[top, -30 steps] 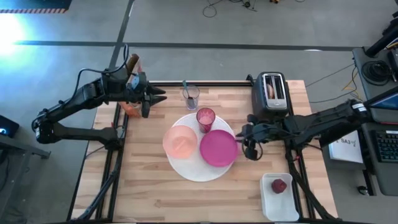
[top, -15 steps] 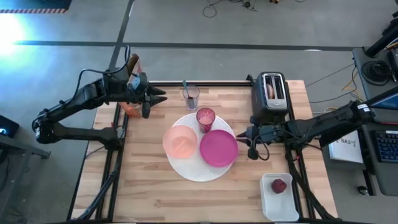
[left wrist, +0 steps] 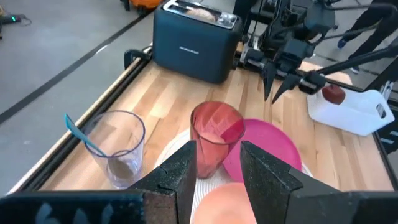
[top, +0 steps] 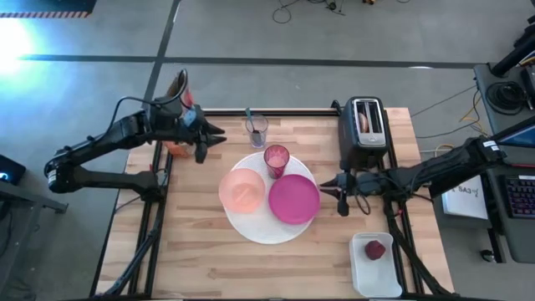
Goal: Arrange a breakfast setting
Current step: Pour the cereal into the orange bowl
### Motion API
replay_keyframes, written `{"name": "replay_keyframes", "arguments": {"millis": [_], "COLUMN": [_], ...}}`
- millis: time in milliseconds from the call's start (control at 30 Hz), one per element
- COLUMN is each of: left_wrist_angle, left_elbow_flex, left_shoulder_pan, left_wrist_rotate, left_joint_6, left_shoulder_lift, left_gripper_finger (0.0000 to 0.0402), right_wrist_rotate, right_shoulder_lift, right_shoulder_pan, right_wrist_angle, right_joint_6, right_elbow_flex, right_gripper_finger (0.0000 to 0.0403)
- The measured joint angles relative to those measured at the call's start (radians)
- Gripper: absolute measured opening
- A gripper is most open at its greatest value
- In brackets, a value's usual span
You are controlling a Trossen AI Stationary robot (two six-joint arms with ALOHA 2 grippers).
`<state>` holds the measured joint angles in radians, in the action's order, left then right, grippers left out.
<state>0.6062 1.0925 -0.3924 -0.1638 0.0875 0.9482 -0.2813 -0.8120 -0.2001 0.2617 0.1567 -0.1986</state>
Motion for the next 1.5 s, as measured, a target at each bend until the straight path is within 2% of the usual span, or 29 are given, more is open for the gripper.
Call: {"name": "replay_keyframes", "arguments": {"millis": [300,533,767,867,1200,1500], "left_wrist_angle": [-0.024,-0.030,-0.030,-0.030,-0.030,-0.030], "left_elbow_flex": [-0.009,-0.009,-0.009,-0.009,-0.009,-0.009], "left_shoulder_pan": [0.000,0.000,0.000,0.000,0.000,0.000], "left_wrist_rotate": [0.000,0.000,0.000,0.000,0.000,0.000], "left_joint_6": [0.000,0.000,0.003,0.003,0.008,0.015], "left_shoulder_lift": [0.000,-0.001,-0.001,-0.001,-0.001,-0.001], "left_gripper_finger": [0.0107,0.0107,0.0107,0.0107,0.0107,0.0107], "right_wrist_rotate": [-0.007,-0.007,-0.005,-0.005,-0.006,-0.008], "right_shoulder_lift": [0.001,0.009,0.108,0.167,0.379,0.507], "right_shoulder_pan": [0.000,0.000,0.000,0.000,0.000,0.000], "right_wrist_angle": [0.249,0.244,0.244,0.223,0.040,-0.082], "right_joint_6": [0.009,-0.016,-0.128,-0.174,-0.176,-0.174], "right_elbow_flex": [0.180,0.187,0.187,0.187,0.187,0.188], "right_gripper_finger": [0.0066,0.0065,0.0070,0.0068,0.0075,0.0068]}}
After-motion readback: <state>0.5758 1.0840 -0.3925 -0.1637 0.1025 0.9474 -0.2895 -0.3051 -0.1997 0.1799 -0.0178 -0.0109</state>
